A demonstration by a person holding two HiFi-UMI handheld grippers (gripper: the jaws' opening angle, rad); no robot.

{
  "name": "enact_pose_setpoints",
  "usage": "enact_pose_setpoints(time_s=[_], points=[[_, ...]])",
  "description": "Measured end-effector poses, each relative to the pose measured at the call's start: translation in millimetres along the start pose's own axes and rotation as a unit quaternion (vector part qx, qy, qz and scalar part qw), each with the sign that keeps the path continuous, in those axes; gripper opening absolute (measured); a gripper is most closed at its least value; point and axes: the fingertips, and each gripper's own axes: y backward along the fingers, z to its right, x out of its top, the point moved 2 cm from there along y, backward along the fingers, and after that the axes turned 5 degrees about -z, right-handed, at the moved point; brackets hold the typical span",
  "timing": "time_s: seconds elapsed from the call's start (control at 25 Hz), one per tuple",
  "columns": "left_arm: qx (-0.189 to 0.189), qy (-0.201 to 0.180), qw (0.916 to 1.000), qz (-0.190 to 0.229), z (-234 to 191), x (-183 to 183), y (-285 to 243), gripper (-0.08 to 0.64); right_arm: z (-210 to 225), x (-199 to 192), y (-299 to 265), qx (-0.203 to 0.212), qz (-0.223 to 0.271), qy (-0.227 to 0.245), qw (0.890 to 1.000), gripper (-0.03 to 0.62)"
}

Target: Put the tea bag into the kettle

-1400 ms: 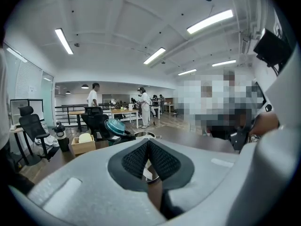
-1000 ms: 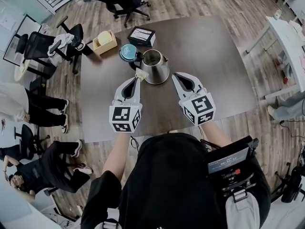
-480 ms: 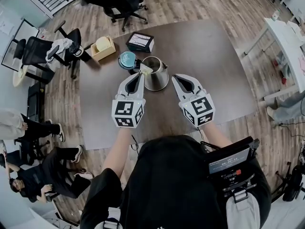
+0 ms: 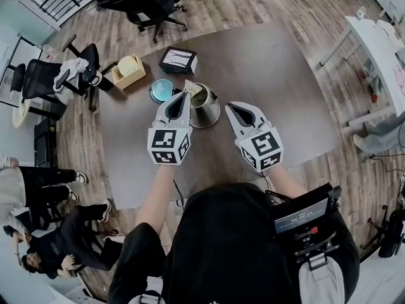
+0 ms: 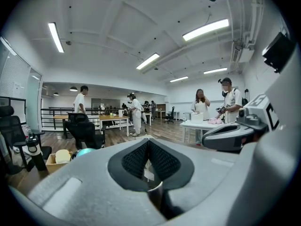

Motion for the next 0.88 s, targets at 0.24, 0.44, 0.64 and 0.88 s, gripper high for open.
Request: enact_pose_setpoints(time_s=[0.24,0.44,0.64,0.88], points=[[-0.001,0.01,0.9998,-0.015,-8,-14,-21,0.006,9,-9,-10,-0.001,-0.016,-0.01,1.0,0.008],[-0.004,0.015,0.9993,-0.034,-15,-29,-34,0.006,13,-13,-19,-0.002,-0.025,-0.018,1.0,0.009],[-0.006,0.007,0.9986,-0.053,-15,-43,-40,0.006,12,-18,-21,0.0,-0.032,-0.021,0.999,0.008],[-0.008,0.001,0.9964,-0.084,-15,-61,-45,0.006,11,-25,-21,0.0,-0.039,-0.029,0.999,0.009]])
